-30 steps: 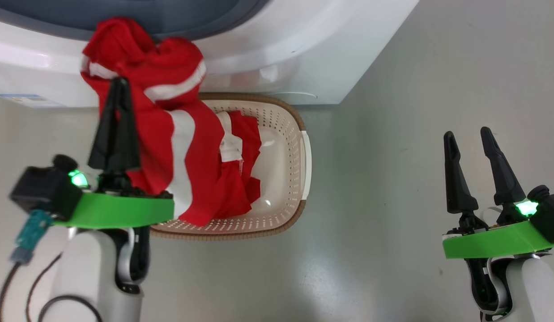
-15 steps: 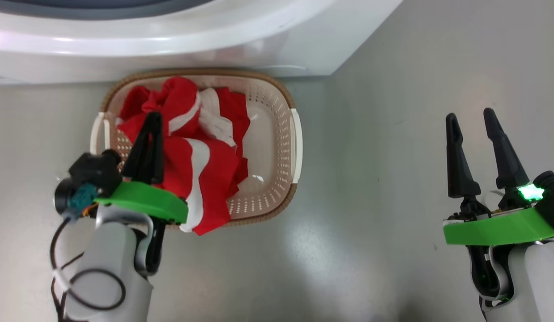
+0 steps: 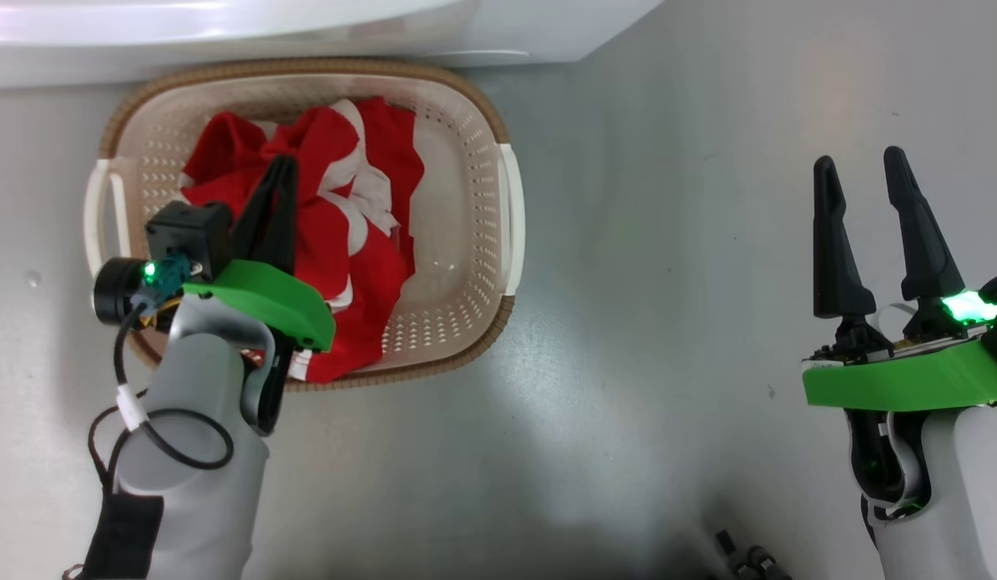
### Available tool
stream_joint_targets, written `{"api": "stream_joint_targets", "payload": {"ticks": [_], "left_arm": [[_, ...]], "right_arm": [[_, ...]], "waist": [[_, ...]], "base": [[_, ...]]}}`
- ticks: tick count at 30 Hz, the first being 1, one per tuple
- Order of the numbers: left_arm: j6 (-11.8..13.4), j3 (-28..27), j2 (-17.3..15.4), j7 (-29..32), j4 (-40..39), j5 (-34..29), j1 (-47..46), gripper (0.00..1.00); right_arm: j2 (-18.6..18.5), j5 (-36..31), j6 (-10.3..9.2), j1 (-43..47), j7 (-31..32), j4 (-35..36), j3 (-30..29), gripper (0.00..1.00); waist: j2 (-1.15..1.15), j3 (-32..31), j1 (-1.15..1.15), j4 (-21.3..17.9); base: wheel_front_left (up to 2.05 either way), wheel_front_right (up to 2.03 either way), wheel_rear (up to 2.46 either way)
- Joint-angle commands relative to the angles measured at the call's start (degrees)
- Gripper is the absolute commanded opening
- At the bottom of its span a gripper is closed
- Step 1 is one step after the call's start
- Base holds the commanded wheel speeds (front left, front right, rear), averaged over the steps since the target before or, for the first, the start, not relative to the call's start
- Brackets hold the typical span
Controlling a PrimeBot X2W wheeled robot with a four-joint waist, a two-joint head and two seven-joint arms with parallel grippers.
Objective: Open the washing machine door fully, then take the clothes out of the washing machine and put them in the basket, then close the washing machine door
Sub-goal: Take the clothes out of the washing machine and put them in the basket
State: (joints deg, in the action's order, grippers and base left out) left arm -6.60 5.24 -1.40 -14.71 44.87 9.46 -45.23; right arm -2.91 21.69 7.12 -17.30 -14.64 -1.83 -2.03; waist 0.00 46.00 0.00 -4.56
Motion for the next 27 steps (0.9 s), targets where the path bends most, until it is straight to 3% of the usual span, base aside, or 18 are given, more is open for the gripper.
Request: {"api": "stream_joint_targets", "payload": {"ticks": [1, 3, 4, 5, 6, 7, 9, 10, 27], "left_arm": [[-0.3, -1.47, -1.48, -0.29, -0.4, -0.7, 0.83, 0.0], [-0.38, -1.68, -1.48, -0.29, 0.15, -0.88, 0.45, 0.0], [-0.41, -1.73, -1.48, -0.29, 0.4, -0.93, 0.31, 0.13], [-0.44, -1.75, -1.48, -0.29, 0.62, -0.97, 0.16, 0.36], [-0.46, -1.81, -1.48, -0.29, 0.77, -0.96, 0.03, 0.5], [-0.48, -1.86, -1.48, -0.29, 0.86, -0.91, -0.04, 0.71], [-0.52, -1.91, -1.48, -0.29, 0.95, -0.89, 0.0, 0.95], [-0.54, -1.93, -1.48, -0.29, 0.97, -0.9, 0.08, 1.0], [-0.72, -3.72, -1.48, -0.29, -4.7, -0.24, 6.84, 1.0]], "right_arm": [[0.03, 0.57, 0.36, 0.4, -0.36, 1.45, 1.23, 1.0], [0.03, 0.68, 0.36, 0.29, -0.36, 1.44, 1.23, 1.0], [0.03, 0.72, 0.36, 0.27, -0.36, 1.42, 1.23, 1.0], [0.03, 0.77, 0.36, 0.25, -0.36, 1.37, 1.21, 1.0], [0.03, 0.8, 0.36, 0.21, -0.36, 1.31, 1.21, 1.0], [0.03, 0.82, 0.36, 0.19, -0.36, 1.26, 1.21, 1.0], [0.03, 0.82, 0.36, 0.15, -0.36, 1.18, 1.15, 1.0], [0.03, 0.77, 0.36, 0.14, -0.36, 1.08, 1.09, 1.0], [0.03, -1.06, 0.36, 2.29, -0.36, -0.58, 1.28, 1.0]], "waist": [[0.0, 0.75, 0.0, -0.67], [0.0, 0.87, 0.0, -0.81], [0.0, 0.87, 0.0, -0.84], [0.0, 0.86, 0.0, -0.85], [0.0, 0.8, 0.0, -0.85], [0.0, 0.67, 0.0, -0.83], [0.0, 0.4, 0.0, -0.74], [0.0, 0.15, 0.0, -0.65], [0.0, -8.94, 0.0, 1.06]], "base": [[0.0, 0.0, 0.0], [0.0, 0.0, 0.0], [0.0, 0.0, 0.0], [0.0, 0.0, 0.0], [0.0, 0.0, 0.0], [0.0, 0.0, 0.0], [0.0, 0.0, 0.0], [0.0, 0.0, 0.0], [0.0, 0.0, 0.0]]}}
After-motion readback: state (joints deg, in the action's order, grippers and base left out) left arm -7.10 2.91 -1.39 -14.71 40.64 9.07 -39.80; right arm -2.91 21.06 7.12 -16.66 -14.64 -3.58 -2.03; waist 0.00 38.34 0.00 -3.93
